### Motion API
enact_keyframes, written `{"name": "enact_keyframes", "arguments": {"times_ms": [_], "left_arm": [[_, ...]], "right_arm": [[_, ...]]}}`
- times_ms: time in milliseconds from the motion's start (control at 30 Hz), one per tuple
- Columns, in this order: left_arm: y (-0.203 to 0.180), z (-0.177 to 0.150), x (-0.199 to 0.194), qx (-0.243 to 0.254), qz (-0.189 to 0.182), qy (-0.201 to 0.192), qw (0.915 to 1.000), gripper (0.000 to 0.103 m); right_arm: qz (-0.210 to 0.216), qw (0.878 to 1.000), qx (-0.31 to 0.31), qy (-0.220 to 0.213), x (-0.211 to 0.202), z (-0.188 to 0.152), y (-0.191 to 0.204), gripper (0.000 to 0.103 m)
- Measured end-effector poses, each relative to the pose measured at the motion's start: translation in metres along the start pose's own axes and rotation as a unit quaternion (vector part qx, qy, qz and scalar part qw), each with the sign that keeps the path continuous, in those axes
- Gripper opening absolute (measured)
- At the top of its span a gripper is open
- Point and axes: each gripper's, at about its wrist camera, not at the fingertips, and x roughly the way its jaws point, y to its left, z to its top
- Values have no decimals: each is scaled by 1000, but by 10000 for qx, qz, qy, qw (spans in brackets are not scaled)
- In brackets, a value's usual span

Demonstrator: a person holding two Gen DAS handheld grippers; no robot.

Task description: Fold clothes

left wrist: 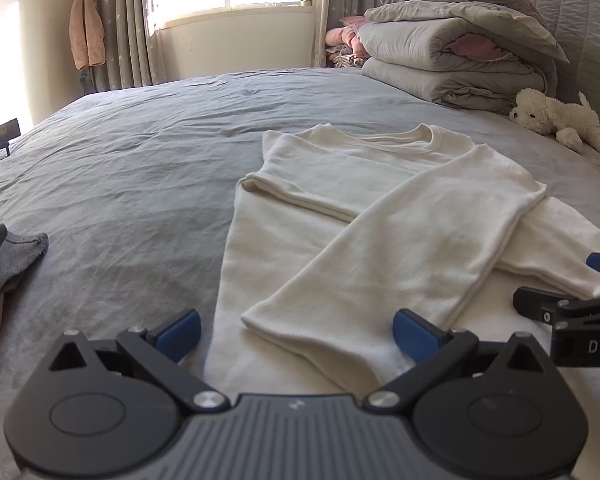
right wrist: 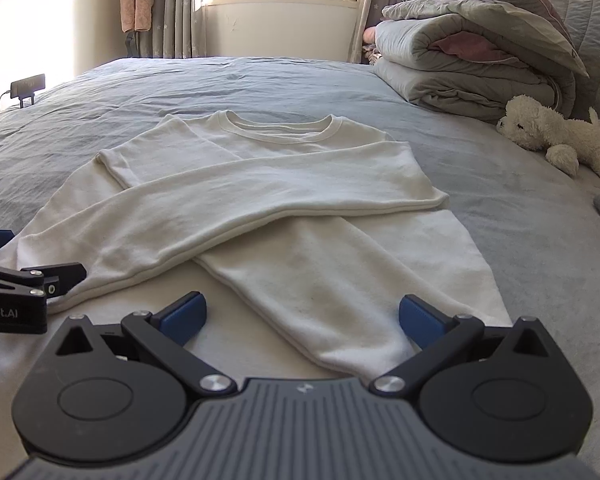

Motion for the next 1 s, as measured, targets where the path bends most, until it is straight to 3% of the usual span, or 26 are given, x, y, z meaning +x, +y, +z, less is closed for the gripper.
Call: {"name": "enact_keyframes", "arguments": {"times_ms": [1000], "left_arm": [[2, 2, -3, -59, -35, 12, 10000, 103]], "right_arm": [[3, 10000, 12, 3, 0, 1, 0, 103]]}}
